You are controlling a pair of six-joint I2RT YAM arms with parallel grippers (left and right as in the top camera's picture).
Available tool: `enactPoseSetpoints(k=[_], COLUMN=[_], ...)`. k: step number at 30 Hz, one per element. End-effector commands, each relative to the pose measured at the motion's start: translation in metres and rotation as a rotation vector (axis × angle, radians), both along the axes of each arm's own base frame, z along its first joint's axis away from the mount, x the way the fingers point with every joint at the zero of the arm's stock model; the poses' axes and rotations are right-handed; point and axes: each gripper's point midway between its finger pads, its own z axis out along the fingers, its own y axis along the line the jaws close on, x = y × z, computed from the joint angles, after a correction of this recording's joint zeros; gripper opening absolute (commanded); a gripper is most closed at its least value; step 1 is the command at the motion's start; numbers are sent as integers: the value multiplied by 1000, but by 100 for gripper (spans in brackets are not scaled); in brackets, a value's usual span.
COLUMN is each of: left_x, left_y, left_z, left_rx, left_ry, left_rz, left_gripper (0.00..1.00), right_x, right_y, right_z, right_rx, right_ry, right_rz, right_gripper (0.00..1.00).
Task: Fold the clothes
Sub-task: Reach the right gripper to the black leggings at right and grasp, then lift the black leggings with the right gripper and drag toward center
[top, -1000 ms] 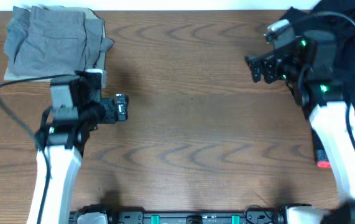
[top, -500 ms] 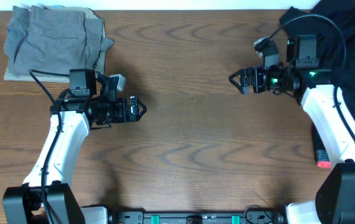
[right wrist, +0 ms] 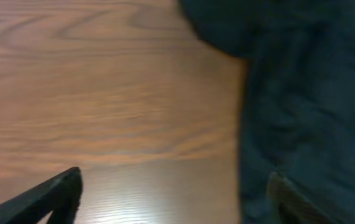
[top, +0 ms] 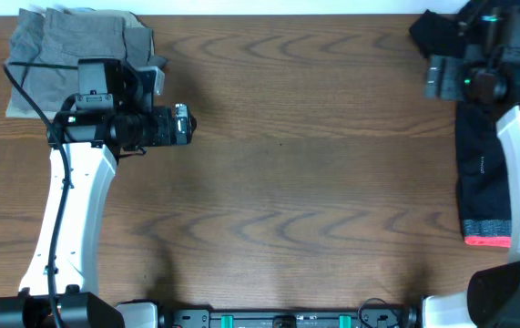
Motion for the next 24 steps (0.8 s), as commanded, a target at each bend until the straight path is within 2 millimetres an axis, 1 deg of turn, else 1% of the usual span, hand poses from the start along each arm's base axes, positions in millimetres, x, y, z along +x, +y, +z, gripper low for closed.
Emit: enactPoseSetpoints(k=[1,3,5,8,10,12,16,20,22,24], left_x=[2,2,3,4,4,3,2,3,4,5], left_y=[-3,-11,-19,-33,-39,-45,-57,-65,-68,-72], left_z=[-1,-2,-4,-6,-9,-13,-22,-34,-40,-44], left_rx=[28,28,29,40,61,81,89,85,87,88], left_ry=[2,5,4,-4,-4,2,26,58,68,74], left_rz=[-1,-20,-45,-80,-95,-110,-140,-148,-158,-168], left_gripper=[98,98,98,98,98,98,98,98,98,98], right_x=[-3,-2,-2,-3,-5,-7,-11,-13,-14,-12], right_y=[-44,-53,-60,-64,-67,-72,-87,-100,-106,-109], right_z=[-30,-50,-75,-104,-121,-134,-152,-162,-167,-176], right_rx=[-53,-44,-35,-21,-11,-14,-52,-45,-36,-7], right_ry=[95,146,208,287,331,362,407,418,421,425], right_rz=[-128,-149,-167,-178,-197,-218,-295,-321,-324,-292], right_gripper=[86,83,78,72,71,70,70,71,71,68])
